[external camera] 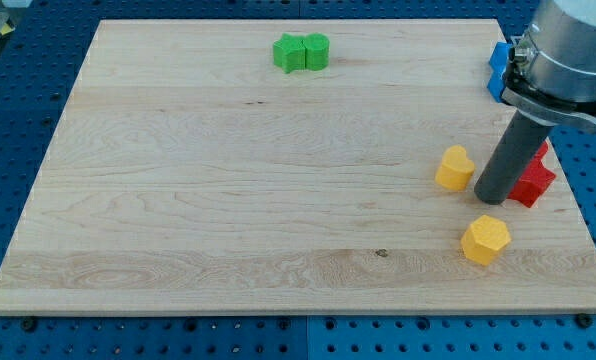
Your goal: Push the yellow hexagon into the yellow heart
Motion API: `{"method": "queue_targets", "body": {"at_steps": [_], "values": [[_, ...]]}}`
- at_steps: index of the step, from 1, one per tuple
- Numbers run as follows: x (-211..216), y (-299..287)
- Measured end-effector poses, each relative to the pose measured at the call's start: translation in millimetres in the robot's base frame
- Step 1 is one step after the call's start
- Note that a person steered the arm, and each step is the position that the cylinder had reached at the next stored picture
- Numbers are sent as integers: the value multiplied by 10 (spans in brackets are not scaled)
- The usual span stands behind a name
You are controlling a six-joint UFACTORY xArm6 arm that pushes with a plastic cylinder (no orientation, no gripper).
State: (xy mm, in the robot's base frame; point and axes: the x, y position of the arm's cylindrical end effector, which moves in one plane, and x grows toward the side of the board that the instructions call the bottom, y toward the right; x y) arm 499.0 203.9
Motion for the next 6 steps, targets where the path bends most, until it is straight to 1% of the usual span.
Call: {"method": "queue_targets", "body": {"at_steps": [1, 2, 3, 5, 6], "values": [[-273, -180], [-310, -621], [-312, -905], [-66, -470], [-28, -322]]}}
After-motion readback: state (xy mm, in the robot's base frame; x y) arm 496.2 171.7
